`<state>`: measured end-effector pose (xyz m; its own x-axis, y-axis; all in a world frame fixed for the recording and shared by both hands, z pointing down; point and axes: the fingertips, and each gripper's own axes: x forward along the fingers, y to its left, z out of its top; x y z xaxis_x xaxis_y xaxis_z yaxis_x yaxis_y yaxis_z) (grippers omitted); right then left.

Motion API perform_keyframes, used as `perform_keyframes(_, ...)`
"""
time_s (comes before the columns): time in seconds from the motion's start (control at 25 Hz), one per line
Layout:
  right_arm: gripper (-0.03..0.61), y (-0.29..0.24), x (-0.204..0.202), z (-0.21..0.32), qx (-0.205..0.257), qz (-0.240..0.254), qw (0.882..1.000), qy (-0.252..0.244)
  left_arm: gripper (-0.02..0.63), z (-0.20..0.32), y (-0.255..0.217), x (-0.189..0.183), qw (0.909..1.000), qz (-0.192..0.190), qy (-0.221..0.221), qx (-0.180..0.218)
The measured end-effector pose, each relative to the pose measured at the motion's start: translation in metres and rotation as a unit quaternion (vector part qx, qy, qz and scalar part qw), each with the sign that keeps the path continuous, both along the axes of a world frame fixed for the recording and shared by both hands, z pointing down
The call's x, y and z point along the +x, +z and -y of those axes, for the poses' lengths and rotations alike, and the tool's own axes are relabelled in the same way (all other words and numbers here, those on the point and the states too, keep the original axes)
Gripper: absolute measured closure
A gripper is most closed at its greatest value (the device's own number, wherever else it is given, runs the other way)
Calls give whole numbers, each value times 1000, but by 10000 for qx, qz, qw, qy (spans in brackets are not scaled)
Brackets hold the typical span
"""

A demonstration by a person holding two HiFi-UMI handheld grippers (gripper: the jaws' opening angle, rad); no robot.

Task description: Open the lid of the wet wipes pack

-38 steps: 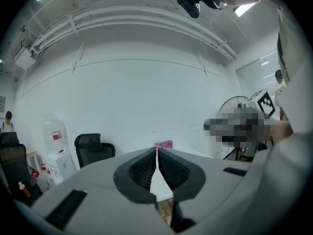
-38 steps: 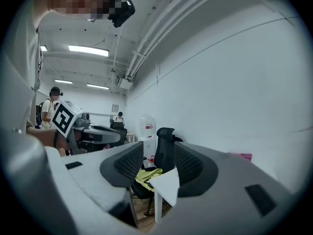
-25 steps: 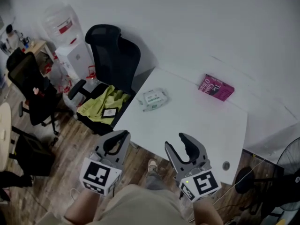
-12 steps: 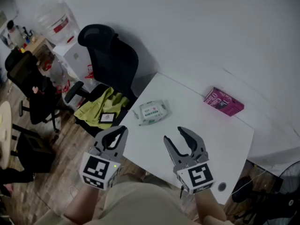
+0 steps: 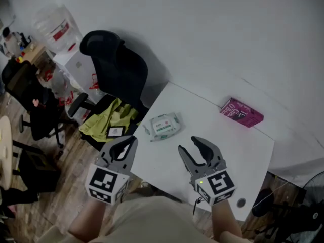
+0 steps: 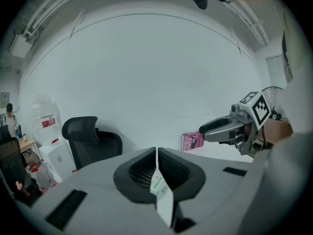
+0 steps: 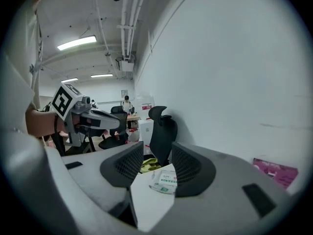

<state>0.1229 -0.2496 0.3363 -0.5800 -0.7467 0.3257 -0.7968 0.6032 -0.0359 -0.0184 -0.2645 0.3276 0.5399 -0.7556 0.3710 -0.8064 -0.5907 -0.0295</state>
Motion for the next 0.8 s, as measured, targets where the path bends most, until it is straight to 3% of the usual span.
perform_keyframes(0.2,383,11,1,8,-105,-171,9998,27,583,8,0,-7,9996,-261,-60,16)
perform_keyframes(0.44,383,15,3,31,97,-648,9978,53,583,20,11,-14,9999,-132,20,-2)
perform_keyframes(0.64,383,33,-16,58,217,-1463,9870,-635,583,46,19,-2,9989,274,300,226)
perform_keyframes(0.8,383,70,-24,84,220,-1989,9749,-976,583,63,51,14,9980,408,484,84)
